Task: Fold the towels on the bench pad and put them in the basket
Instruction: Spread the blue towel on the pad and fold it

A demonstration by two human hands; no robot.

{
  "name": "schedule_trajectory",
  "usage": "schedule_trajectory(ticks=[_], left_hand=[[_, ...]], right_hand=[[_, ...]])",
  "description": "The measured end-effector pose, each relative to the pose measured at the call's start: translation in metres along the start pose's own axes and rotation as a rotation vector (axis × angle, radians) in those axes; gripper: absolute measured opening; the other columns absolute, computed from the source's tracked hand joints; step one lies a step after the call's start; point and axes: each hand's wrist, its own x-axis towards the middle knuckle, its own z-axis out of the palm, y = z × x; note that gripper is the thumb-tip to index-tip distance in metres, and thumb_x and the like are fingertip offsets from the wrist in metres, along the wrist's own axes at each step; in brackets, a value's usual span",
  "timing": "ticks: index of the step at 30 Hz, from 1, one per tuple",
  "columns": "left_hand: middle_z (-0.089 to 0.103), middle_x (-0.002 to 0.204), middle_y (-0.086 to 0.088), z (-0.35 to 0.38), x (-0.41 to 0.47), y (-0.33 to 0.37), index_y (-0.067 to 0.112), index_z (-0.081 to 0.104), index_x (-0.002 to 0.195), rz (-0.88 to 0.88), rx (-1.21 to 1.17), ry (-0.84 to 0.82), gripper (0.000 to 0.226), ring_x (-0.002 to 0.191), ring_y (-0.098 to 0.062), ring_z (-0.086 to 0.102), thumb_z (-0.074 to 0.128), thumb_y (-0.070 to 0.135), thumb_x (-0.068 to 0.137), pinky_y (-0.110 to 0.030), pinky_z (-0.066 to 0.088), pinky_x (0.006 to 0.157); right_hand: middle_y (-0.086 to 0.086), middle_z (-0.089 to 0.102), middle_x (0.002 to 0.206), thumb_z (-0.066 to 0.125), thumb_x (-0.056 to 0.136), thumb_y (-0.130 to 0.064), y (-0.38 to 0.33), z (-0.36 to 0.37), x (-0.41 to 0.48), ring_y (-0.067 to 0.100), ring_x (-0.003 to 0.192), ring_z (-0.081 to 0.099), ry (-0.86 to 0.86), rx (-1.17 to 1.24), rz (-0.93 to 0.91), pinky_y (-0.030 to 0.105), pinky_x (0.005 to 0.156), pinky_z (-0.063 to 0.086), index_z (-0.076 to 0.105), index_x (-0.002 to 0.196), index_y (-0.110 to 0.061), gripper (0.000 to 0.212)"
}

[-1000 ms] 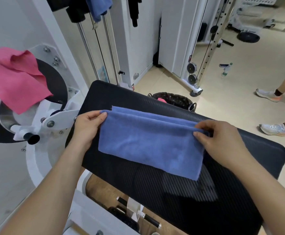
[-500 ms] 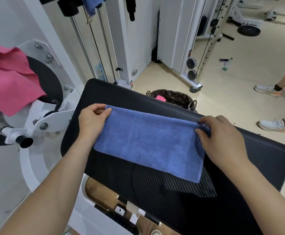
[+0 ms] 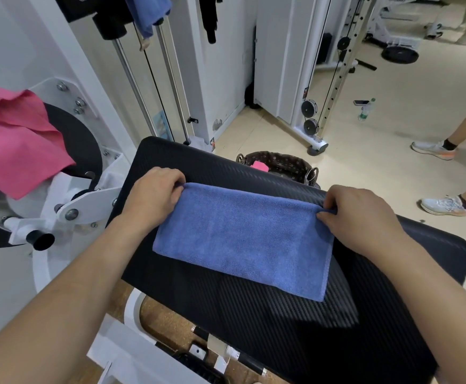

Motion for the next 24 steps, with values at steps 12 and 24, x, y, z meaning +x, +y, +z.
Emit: schedule_trajectory(ticks=[12, 24], left_hand=[[0.067, 0.078, 0.007, -0.069, -0.050, -0.025, 0.029, 0.064, 0.077, -0.371, -0.324, 0.113, 0.010, 0.068, -0.014, 0.062, 0.066, 0.019, 0.080, -0.025, 0.045, 0.064], [0.055, 0.069, 0.016, -0.006, -0.214, 0.071, 0.028, 0.061, 0.071, -0.240, -0.225, 0.032, 0.037, 0.074, -0.005, 0.043, 0.084, 0.004, 0.054, -0.015, 0.036, 0.062]], right_hand=[[0.014, 0.063, 0.075, 0.069, 0.083, 0.003, -0.041, -0.084, 0.059, 0.010, 0.047, 0.063, -0.256, 0.621, -0.114, 0.021, 0.048, 0.055, 0.069, 0.088, -0.001, 0.007], [0.003, 0.068, 0.088, 0.072, 0.072, 0.000, -0.042, -0.042, 0.081, 0.021, 0.082, 0.064, -0.021, 0.198, -0.565, 0.031, 0.079, 0.054, 0.076, 0.078, -0.014, 0.016]])
